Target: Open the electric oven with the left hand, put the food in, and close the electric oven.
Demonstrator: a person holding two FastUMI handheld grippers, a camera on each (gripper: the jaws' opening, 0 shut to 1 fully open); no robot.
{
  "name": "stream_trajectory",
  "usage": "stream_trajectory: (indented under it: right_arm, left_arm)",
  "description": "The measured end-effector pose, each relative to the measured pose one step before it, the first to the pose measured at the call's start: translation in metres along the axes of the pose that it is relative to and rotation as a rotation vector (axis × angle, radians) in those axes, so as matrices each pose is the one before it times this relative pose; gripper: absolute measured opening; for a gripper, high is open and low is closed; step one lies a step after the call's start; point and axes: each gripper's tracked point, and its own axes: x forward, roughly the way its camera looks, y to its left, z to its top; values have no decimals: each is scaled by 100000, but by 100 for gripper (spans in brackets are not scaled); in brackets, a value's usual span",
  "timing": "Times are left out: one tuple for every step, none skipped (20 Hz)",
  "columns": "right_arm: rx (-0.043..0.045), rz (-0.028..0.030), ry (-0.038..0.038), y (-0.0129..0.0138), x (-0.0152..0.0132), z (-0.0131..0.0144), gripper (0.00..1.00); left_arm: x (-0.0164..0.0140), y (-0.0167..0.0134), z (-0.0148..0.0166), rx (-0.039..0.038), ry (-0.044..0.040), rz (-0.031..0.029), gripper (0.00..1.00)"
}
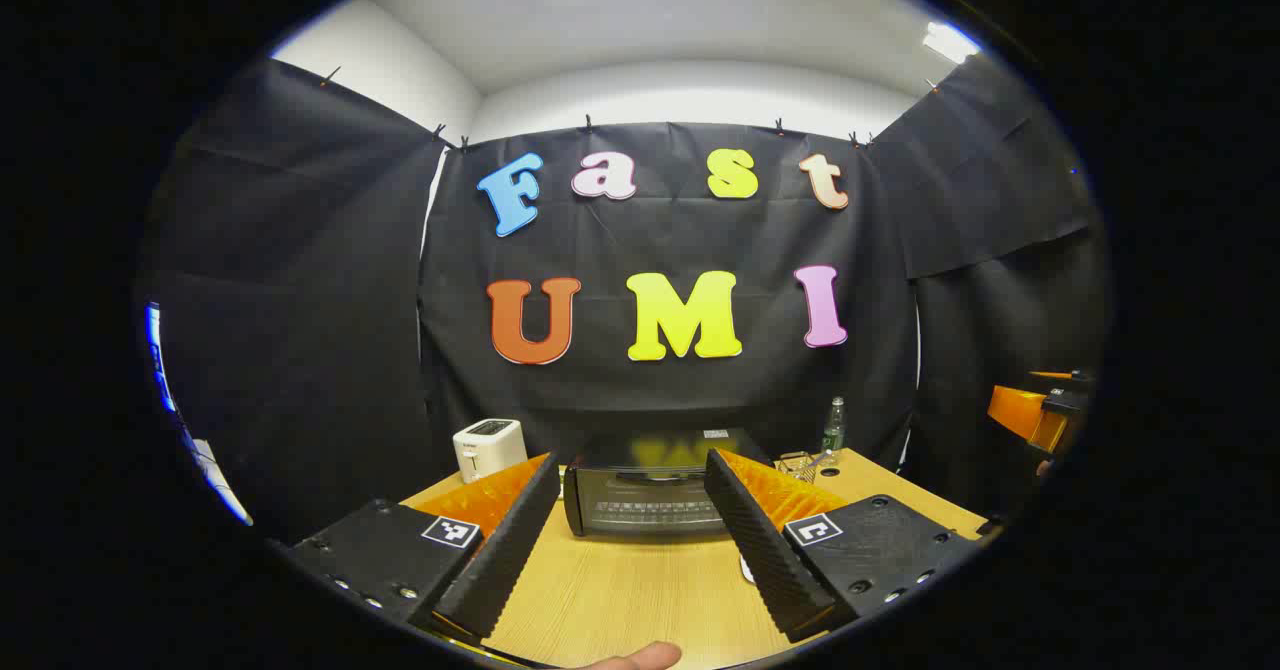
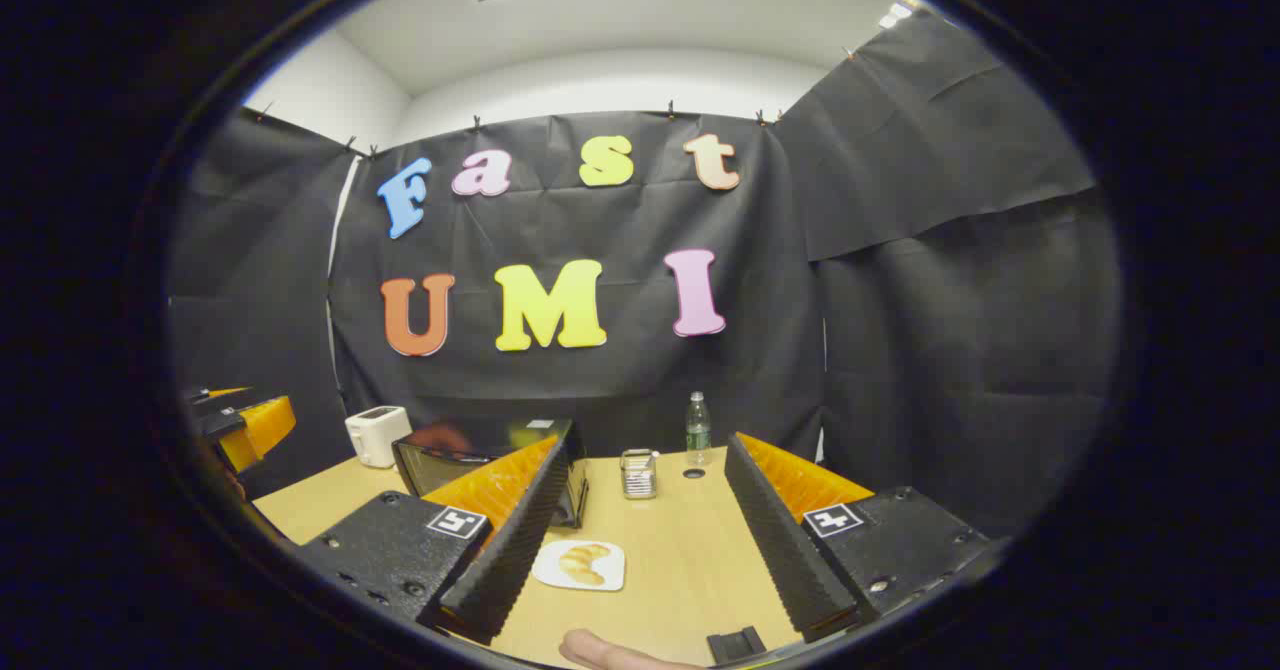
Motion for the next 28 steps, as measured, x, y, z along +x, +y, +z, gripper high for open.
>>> stream_trajectory:
  right_arm:
    - [150, -264, -520, -254, -153, 70, 97]
    - [-124, -56, -345, 7, -195, 48, 97]
    - [-321, 157, -450, 37, -80, 177, 97]
    - [-451, 383, -449, 102, -130, 86, 96]
    - [-296, 405, -327, 132, -121, 125, 97]
    - [-136, 539, -266, 77, -118, 26, 97]
    - [96, 756, -343, 125, -70, 106, 100]
    - [255, 534, -293, 157, -206, -10, 97]
    - [237, 402, -395, -4, -51, 54, 97]
    - [240, -126, -270, -169, -94, -61, 97]
    - [235, -286, -70, -239, 23, -43, 97]
    - [328, -228, -56, -83, 29, -149, 96]
    - [367, -191, 296, -120, 101, -144, 97]
    - [502, 87, 430, -79, 60, -272, 97]
    - [587, 310, 446, -2, -25, -178, 97]
    - [481, 304, 375, -24, 43, -172, 97]
    - [176, 148, 222, -141, 76, -208, 97]
    - [-50, -12, 51, -173, 89, -234, 97]
    - [-351, 272, -205, -84, 53, -101, 96]
    - [-366, 353, -439, -57, 121, -172, 97]
    - [-147, -102, 144, -214, 178, -191, 97]
    - [82, -178, 624, -323, 331, -515, 97]
    - [429, 20, 544, -206, 272, -475, 97]
    - [375, 45, 355, -204, 284, -415, 97]
    - [332, -102, 621, -301, 353, -496, 97]
    - [117, -110, 873, -435, 422, -691, 97]
    - [-581, -85, 590, -266, 372, -463, 97]
    - [-826, -365, 841, -388, 451, -515, 97]
  left_arm:
    - [-72, -5, -47, -507, 319, -203, 95]
    - [47, -255, -22, -258, 254, -367, 95]
    - [77, 160, 74, -21, 30, 295, 95]
    - [11, 215, -5, 13, 15, 349, 95]
    - [13, 137, 84, 4, -222, 197, 95]
    - [107, -25, -28, -60, -24, -160, 95]
    - [131, -16, 5, -190, 85, -303, 95]
    - [202, -104, 90, -15, -285, -528, 95]
    - [98, -99, 114, 421, -500, -435, 95]
    - [153, 165, 114, 1062, -764, 186, 95]
    - [313, 219, 98, 1388, -678, 320, 95]
    - [320, 138, -67, 824, -77, 367, 95]
    - [437, -5, -171, -130, 396, -104, 95]
    - [632, -170, -241, -812, 562, -600, 95]
    - [858, -143, -396, -851, 1098, -852, 95]
    - [881, 145, -464, -644, 720, -365, 95]
    - [1116, 141, -348, -612, 901, -272, 95]
    - [1260, 285, -214, -297, 387, 446, 95]
    - [1377, 1, -446, -866, 911, -583, 95]
    - [1501, -719, -876, -1534, 2174, -2128, 95]
    - [1275, -621, -500, -1588, 1351, -1958, 95]
    - [1348, -567, -715, -833, 1536, -1928, 94]
    - [1405, -379, -914, -860, 2325, -1240, 94]
    - [1278, -228, -824, -586, 1863, -825, 94]
    - [1318, -281, -694, -82, 1681, -768, 94]
    - [1283, -427, -396, 571, 432, -1003, 94]
    - [1398, -527, -181, -7, 284, -2259, 94]
    - [1297, -539, -16, -360, -1030, -2695, 94]
